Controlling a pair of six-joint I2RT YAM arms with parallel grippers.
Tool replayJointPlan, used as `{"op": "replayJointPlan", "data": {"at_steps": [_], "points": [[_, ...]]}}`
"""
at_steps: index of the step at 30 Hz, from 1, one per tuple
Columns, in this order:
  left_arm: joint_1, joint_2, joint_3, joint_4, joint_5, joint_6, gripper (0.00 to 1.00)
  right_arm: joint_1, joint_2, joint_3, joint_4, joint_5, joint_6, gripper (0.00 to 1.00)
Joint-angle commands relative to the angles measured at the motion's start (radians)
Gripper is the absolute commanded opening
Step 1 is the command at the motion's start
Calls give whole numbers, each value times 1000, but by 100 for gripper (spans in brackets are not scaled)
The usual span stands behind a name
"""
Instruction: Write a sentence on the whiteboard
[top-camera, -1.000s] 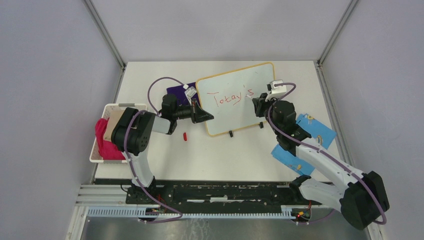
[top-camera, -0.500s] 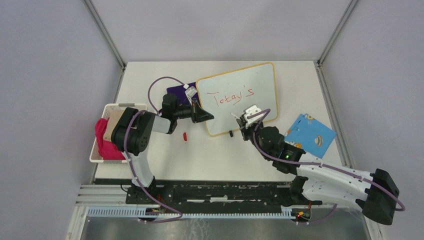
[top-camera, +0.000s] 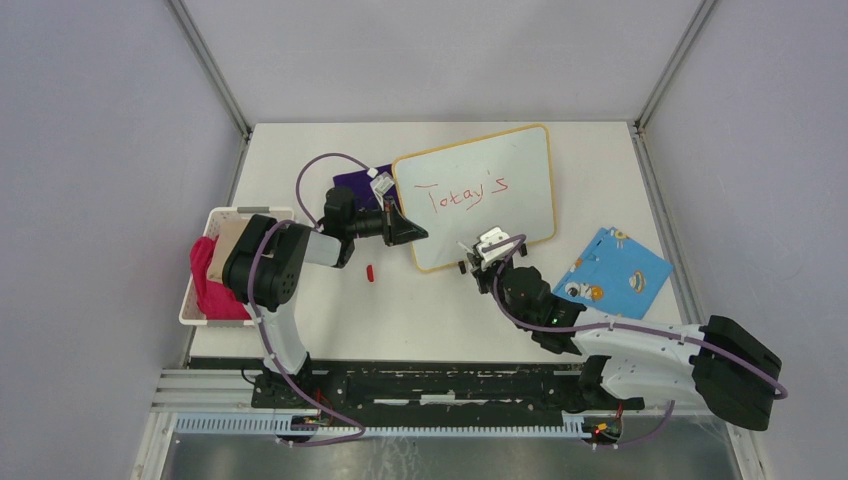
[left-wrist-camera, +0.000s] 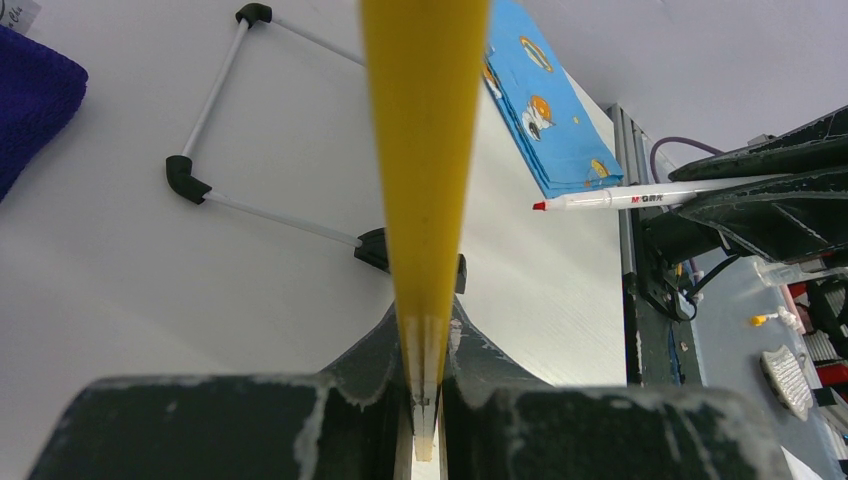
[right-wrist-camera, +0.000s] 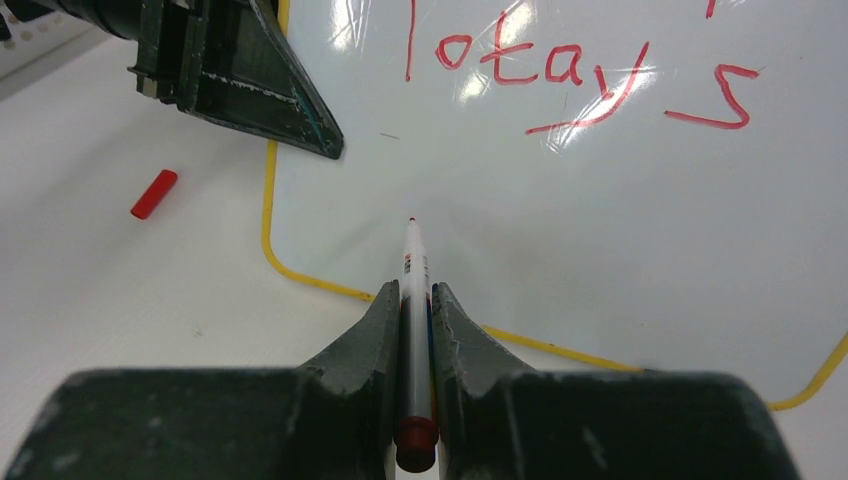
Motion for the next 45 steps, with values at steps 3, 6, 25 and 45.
{"op": "replayJointPlan", "data": {"at_steps": [3, 6, 25, 45], "points": [[-6, 19, 10, -104, -91, 69, 2, 2, 60, 51, 153, -9, 53, 0], [-5, 22, 11, -108, -91, 70, 2, 3, 97, 85, 137, -5, 58, 0], [-8, 22, 18, -144, -99, 91, 2, -2, 212, 146, 149, 20, 83, 0], [-13, 22, 30, -176, -103, 106, 2, -32, 265, 155, 135, 9, 135, 0]]}}
